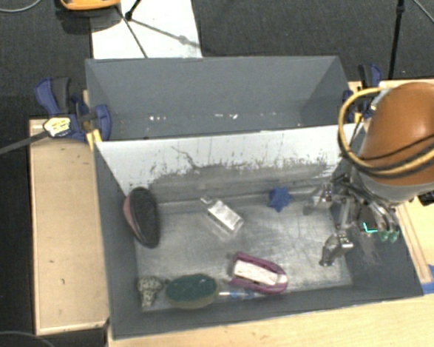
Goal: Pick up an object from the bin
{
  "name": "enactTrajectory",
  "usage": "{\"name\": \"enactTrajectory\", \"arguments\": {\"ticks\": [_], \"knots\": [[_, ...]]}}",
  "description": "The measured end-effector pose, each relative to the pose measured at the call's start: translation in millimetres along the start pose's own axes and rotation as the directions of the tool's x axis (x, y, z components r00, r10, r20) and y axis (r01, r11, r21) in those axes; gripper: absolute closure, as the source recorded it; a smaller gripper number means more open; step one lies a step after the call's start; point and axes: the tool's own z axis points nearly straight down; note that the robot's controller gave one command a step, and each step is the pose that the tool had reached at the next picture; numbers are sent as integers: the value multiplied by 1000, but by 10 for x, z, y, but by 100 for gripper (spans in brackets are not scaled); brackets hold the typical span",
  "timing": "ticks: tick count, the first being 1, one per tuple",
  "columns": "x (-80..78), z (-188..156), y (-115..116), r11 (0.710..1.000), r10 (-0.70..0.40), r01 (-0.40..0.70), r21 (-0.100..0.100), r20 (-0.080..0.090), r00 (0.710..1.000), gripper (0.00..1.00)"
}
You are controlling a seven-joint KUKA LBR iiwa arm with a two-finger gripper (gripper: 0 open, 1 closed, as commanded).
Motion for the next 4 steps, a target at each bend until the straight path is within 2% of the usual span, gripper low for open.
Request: {"name": "enactTrajectory", "arguments": {"ticks": [1, 2, 3, 4], "knots": [[83, 1121, 464, 997, -72, 72, -1, -1, 997, 0], [37, 1507, 887, 996, -86, 86, 1, 18, 996, 0], [25, 1484, 867, 996, -84, 84, 1, 22, 996, 100], [-117, 58, 848, 995, -95, 95, 1, 14, 995, 100]]}}
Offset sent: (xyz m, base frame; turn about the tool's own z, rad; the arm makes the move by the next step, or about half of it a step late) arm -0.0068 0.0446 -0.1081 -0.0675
